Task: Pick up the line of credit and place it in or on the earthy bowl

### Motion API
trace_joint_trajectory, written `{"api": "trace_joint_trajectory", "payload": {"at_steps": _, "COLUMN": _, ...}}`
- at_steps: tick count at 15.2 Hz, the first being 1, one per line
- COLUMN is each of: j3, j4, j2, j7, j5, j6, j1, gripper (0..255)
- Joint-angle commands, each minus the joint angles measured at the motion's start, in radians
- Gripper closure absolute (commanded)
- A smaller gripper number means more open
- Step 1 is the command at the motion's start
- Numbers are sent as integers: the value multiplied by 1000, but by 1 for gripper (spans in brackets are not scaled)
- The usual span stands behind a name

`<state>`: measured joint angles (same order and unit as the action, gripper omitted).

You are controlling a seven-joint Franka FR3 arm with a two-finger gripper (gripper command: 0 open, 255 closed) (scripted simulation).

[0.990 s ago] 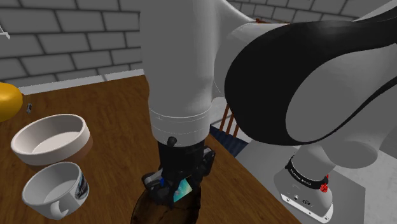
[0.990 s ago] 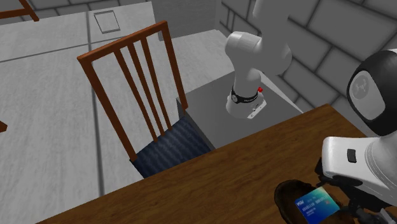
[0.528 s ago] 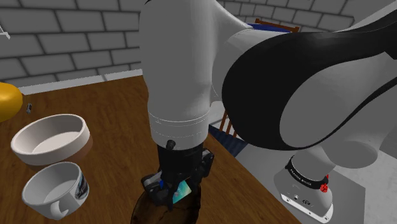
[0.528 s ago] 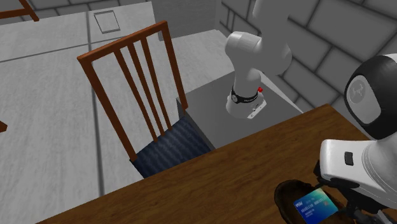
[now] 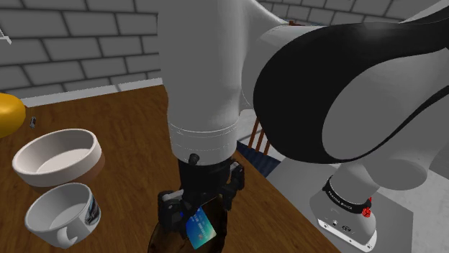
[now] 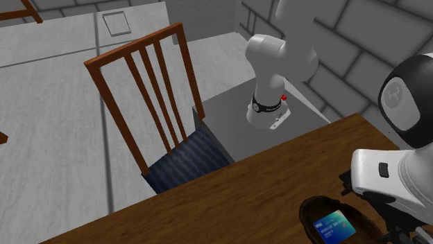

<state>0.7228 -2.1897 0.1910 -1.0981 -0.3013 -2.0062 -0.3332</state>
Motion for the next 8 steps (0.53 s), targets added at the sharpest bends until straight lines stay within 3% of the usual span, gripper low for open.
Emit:
{"api": "trace_joint_trajectory", "payload": {"at_steps": 1, "j3": -12, "j4": 39, "j2": 12, "j7": 4, "j5": 1, "j6": 52, "j1": 5, "gripper": 0}}
{"api": "trace_joint_trajectory", "payload": {"at_steps": 3, "j3": -26, "j4": 86, "j2": 27, "j7": 6, "j5": 1, "j6": 113, "j1": 9, "gripper": 0}}
{"api": "trace_joint_trajectory", "payload": {"at_steps": 8, "j3": -26, "j4": 86, "j2": 27, "j7": 6, "j5": 1, "j6": 113, "j1": 9, "gripper": 0}}
